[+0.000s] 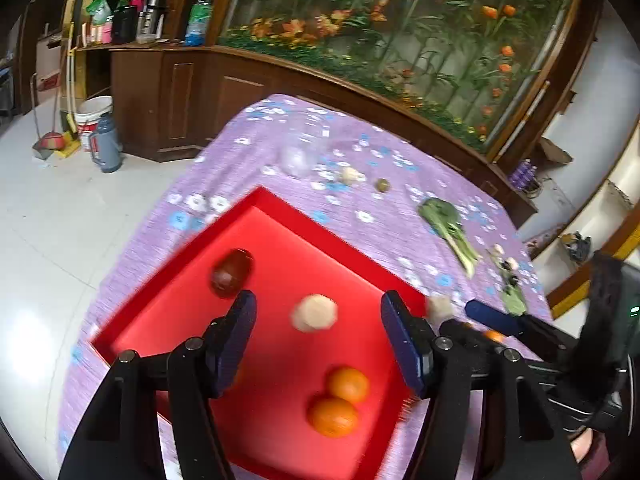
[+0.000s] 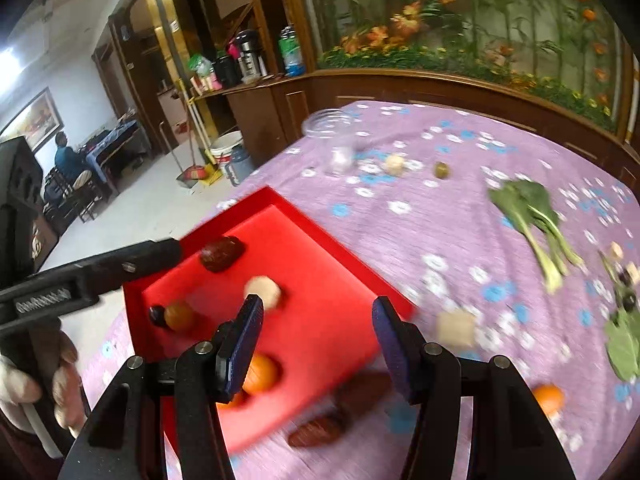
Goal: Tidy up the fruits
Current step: 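Grasp a tangerine with the left tool while the right tool grasps another tangerine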
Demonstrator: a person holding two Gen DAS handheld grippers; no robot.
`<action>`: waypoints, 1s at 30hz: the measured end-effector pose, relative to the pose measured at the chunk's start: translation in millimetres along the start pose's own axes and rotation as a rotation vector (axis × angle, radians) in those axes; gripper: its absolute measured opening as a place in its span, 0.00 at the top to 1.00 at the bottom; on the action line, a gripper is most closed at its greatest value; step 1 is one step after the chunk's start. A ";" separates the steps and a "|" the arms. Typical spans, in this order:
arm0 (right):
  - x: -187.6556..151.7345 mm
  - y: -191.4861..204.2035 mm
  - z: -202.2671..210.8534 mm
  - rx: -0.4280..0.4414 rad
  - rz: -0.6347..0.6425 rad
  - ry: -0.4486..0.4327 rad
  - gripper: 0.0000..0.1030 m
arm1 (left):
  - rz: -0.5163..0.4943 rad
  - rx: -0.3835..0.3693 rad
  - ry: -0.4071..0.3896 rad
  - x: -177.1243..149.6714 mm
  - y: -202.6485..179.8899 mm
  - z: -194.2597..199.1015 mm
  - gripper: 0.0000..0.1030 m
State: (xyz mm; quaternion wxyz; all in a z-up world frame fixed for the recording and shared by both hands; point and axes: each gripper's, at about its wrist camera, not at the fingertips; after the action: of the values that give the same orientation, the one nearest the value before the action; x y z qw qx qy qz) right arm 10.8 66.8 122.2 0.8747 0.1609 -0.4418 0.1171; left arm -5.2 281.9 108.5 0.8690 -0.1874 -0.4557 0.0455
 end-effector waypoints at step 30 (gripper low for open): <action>-77.9 -174.9 67.1 -0.234 -0.200 -0.040 0.41 | -0.256 -0.165 0.173 -84.9 -156.1 -56.3 0.38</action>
State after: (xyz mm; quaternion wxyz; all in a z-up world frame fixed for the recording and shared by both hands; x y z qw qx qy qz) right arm -23.2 -125.0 65.3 0.8858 0.1033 -0.4518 -0.0259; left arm -23.3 100.2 71.0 0.8853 -0.2018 -0.4016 -0.1197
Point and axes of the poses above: each gripper's, at about its wrist camera, not at the fingertips, and z roughly against the way its jaws point, y to its left, x to its top, and after that the axes turned 14 degrees about -y, right-handed
